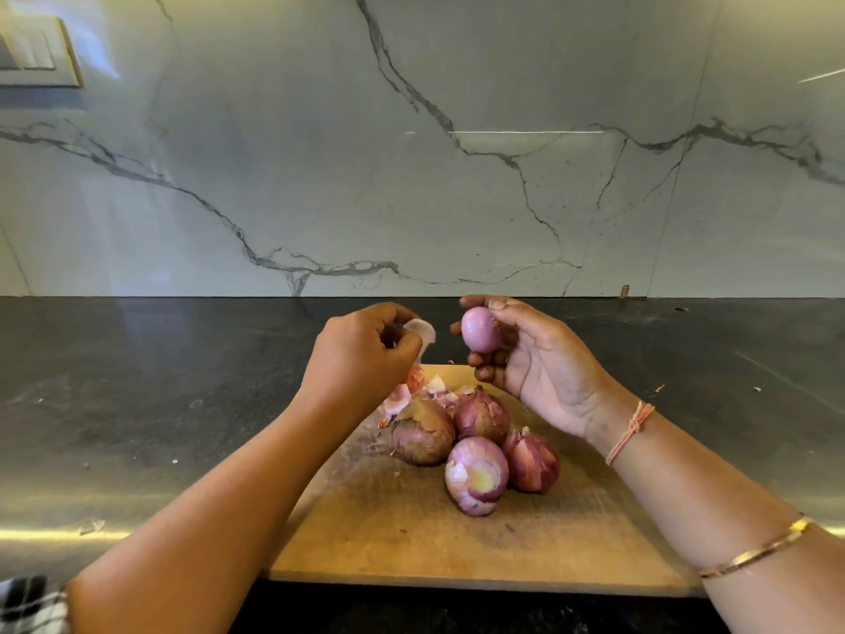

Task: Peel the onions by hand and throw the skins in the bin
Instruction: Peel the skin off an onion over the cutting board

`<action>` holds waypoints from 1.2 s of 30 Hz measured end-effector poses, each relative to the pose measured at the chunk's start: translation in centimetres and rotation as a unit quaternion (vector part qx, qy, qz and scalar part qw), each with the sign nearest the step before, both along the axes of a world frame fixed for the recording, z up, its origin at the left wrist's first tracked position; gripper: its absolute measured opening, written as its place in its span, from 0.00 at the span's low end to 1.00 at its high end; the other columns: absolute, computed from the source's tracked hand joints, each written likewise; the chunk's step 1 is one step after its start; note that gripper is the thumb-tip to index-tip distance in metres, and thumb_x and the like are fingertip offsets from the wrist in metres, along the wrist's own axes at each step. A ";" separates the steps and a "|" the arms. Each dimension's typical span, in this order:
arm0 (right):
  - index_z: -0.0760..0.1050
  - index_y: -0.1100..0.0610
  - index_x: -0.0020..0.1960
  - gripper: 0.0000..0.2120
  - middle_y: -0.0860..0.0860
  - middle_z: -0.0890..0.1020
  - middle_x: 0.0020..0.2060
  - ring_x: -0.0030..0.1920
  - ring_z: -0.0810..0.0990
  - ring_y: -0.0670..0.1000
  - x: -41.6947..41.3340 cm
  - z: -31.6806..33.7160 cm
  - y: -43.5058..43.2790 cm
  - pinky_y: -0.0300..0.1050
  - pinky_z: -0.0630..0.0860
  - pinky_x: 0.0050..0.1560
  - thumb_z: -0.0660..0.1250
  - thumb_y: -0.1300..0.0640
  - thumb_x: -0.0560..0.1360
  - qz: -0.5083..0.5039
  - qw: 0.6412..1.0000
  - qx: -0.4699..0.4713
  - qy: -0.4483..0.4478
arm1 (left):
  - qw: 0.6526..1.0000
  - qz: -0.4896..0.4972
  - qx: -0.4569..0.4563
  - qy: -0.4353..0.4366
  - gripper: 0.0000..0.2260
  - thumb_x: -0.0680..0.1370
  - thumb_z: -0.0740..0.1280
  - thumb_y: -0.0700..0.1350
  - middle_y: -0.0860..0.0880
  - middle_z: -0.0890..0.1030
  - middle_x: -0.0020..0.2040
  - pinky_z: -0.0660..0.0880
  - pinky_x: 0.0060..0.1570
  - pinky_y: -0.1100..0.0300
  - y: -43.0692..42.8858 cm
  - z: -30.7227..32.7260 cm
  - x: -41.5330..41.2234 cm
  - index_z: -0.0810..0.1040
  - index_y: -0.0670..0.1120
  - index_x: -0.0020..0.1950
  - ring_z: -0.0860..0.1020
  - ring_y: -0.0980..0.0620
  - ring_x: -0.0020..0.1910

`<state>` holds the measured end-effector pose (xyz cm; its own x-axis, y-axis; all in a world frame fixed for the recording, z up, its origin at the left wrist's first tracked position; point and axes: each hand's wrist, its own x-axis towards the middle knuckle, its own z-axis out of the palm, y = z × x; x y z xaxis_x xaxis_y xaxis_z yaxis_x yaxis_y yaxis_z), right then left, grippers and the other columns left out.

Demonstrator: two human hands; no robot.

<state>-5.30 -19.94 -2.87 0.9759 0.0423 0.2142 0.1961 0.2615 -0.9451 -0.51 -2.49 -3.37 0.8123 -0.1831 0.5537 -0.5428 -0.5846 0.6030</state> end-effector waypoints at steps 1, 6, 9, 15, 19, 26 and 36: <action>0.76 0.57 0.56 0.10 0.57 0.78 0.48 0.34 0.76 0.48 0.0 0.0 0.0 0.38 0.73 0.34 0.58 0.59 0.79 -0.003 1.000 0.005 0.005 | 1.000 -0.007 0.018 0.000 0.09 0.76 0.66 0.47 0.60 0.79 0.37 0.71 0.33 0.68 0.0 0.0 -0.1 0.81 0.52 0.55 0.78 0.59 0.34; 0.74 0.59 0.59 0.16 0.58 0.80 0.47 0.34 0.76 0.48 0.2 -0.1 0.0 0.37 0.73 0.34 0.59 0.71 0.76 -0.016 1.000 -0.005 0.008 | 0.996 -0.029 0.081 0.014 0.09 0.75 0.65 0.51 0.61 0.79 0.39 0.76 0.40 0.65 -0.1 -0.2 -0.3 0.81 0.55 0.53 0.77 0.62 0.39; 0.74 0.57 0.60 0.17 0.60 0.78 0.52 0.34 0.77 0.47 0.2 -0.3 0.1 0.37 0.75 0.35 0.61 0.72 0.75 -0.040 0.998 -0.052 -0.005 | 0.993 -0.033 0.113 0.010 0.10 0.76 0.65 0.48 0.57 0.82 0.46 0.76 0.40 0.66 -0.2 -0.2 -0.1 0.83 0.53 0.54 0.78 0.59 0.40; 0.75 0.54 0.56 0.14 0.54 0.80 0.48 0.36 0.77 0.46 0.3 -0.7 0.2 0.38 0.75 0.36 0.69 0.67 0.73 -0.117 0.967 -0.216 -0.067 | 0.995 -0.032 0.084 -0.052 0.12 0.76 0.66 0.45 0.55 0.79 0.51 0.67 0.38 0.75 -0.2 -0.6 0.5 0.82 0.52 0.57 0.73 0.61 0.39; 0.77 0.50 0.54 0.16 0.50 0.83 0.49 0.49 0.81 0.48 0.6 -1.2 0.1 0.43 0.79 0.51 0.74 0.62 0.70 -0.155 0.936 -0.295 -0.115 | 0.990 -0.061 0.010 -0.126 0.09 0.75 0.69 0.43 0.57 0.79 0.45 0.68 0.38 0.77 -0.3 -0.5 0.2 0.83 0.49 0.54 0.75 0.65 0.39; 0.79 0.54 0.53 0.12 0.47 0.83 0.44 0.46 0.80 0.47 0.3 -1.4 0.4 0.43 0.76 0.47 0.73 0.59 0.71 -0.206 0.862 -0.410 -0.215 | 0.985 -0.126 -0.062 -0.102 0.08 0.73 0.72 0.44 0.58 0.82 0.44 0.77 0.44 0.67 -0.8 -0.6 -0.5 0.83 0.49 0.52 0.79 0.62 0.44; 0.74 0.56 0.51 0.12 0.47 0.79 0.40 0.39 0.75 0.46 0.2 -1.4 0.6 0.37 0.71 0.38 0.73 0.53 0.71 -0.215 0.800 -0.487 -0.275 | 0.988 -0.103 -0.109 -0.041 0.07 0.72 0.71 0.38 0.57 0.82 0.35 0.76 0.39 0.69 -1.1 -0.6 -1.1 0.81 0.51 0.42 0.80 0.62 0.36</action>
<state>-5.11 -19.37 -4.22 0.7143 0.1358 0.6865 0.5260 -0.7513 -0.3986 -1.61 -3.60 -3.95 0.7213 -0.2085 0.6605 -0.6887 -0.3181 0.6516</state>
